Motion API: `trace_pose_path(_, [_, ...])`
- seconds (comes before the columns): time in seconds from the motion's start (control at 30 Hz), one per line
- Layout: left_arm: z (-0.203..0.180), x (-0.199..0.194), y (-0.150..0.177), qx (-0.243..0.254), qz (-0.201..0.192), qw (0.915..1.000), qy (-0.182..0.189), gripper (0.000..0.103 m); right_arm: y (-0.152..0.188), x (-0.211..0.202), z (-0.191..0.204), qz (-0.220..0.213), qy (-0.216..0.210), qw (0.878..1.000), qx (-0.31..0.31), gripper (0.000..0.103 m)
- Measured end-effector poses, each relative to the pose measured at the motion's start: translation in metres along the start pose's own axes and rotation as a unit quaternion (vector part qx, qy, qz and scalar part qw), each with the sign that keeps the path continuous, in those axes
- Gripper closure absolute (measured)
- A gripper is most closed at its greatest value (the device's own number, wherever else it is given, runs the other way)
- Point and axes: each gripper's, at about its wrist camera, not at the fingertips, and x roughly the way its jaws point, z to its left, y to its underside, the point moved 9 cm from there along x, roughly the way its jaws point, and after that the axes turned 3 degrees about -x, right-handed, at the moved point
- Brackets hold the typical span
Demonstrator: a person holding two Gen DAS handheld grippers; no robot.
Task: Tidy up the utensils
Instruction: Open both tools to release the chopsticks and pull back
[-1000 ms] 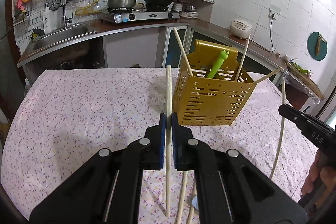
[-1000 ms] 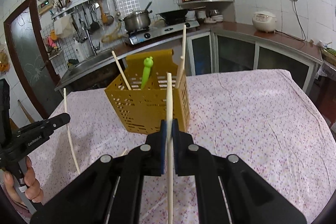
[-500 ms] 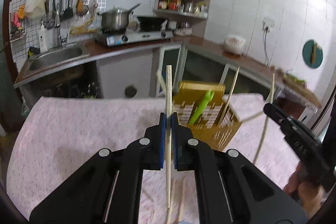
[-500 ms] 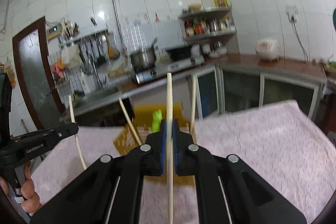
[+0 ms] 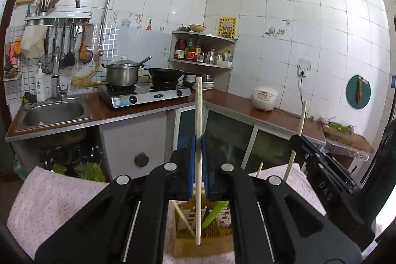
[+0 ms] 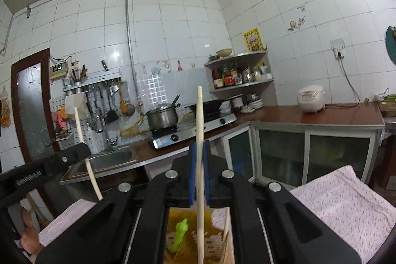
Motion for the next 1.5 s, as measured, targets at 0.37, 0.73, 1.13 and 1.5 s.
trace_pose_path(0.37, [0.009, 0.050, 0.029, 0.007, 0.002, 1.0000, -0.003, 0.098, 0.030, 0.032, -0.010, 0.008, 0.008, 1.000, 0.021, 0.097])
trace_pose_path(0.73, [0.047, 0.056, 0.095, -0.008, 0.071, 0.9973, -0.018, 0.098, 0.087, 0.029, -0.006, 0.076, -0.026, 0.997, 0.007, 0.096])
trace_pose_path(1.13, [0.062, -0.010, 0.107, -0.003, 0.098, 0.9938, -0.052, 0.030, 0.105, -0.023, -0.017, 0.159, -0.019, 0.987, 0.008, 0.057])
trace_pose_path(1.5, [0.081, -0.066, 0.200, 0.017, 0.214, 0.9742, -0.071, 0.007, 0.195, -0.088, -0.034, 0.301, 0.012, 0.953, -0.002, 0.055])
